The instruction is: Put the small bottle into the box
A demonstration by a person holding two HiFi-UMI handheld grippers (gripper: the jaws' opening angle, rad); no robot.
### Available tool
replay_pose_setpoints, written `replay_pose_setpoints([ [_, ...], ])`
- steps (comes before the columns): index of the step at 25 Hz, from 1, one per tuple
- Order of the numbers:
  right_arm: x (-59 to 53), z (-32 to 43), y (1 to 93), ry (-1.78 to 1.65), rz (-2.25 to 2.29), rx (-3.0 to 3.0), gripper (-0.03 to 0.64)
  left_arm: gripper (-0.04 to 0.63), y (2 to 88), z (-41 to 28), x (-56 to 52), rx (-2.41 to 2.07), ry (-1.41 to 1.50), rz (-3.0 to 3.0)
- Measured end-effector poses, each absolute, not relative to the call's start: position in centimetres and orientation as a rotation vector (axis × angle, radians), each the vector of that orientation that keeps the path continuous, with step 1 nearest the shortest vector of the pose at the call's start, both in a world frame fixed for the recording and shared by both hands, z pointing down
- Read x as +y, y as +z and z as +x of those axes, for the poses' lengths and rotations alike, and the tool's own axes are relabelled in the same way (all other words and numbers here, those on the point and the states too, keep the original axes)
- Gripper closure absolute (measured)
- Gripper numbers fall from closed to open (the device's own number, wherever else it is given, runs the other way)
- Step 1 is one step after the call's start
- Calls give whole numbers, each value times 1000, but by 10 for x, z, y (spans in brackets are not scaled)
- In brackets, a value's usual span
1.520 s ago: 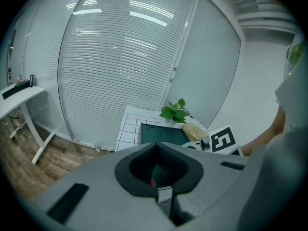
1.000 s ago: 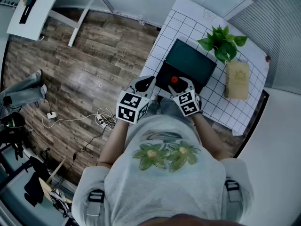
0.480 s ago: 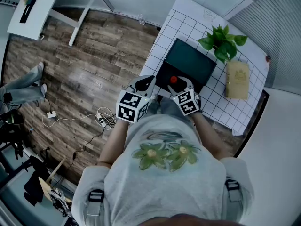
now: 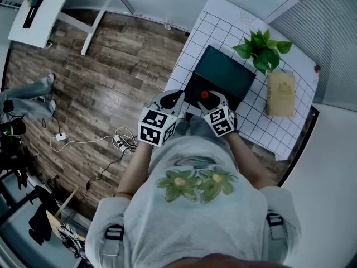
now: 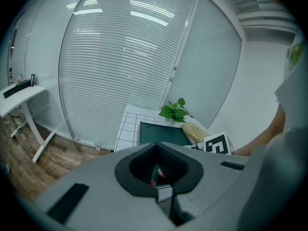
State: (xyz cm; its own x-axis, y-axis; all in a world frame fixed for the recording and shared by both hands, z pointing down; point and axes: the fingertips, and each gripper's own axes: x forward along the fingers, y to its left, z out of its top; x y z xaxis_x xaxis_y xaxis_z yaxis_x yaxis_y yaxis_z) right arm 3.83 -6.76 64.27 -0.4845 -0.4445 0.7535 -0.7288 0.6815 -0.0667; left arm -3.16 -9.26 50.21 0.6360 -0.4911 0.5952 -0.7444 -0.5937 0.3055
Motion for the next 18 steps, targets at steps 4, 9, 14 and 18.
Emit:
replay_pose_setpoints([
  [4,-67,38,643,492,887,-2154,408,589,502,-30,-93,-958,625,2321],
  [9,-66,37,644,493,884,-2144,408,589,502,-28,-93,-951,623,2326],
  [14,-65,37,645,492,881,-2142,408,589,503,-26,-93,-948,624,2325],
  [18,-65,37,645,496,874,-2144,408,589,504,-25,-92,-946,625,2325],
])
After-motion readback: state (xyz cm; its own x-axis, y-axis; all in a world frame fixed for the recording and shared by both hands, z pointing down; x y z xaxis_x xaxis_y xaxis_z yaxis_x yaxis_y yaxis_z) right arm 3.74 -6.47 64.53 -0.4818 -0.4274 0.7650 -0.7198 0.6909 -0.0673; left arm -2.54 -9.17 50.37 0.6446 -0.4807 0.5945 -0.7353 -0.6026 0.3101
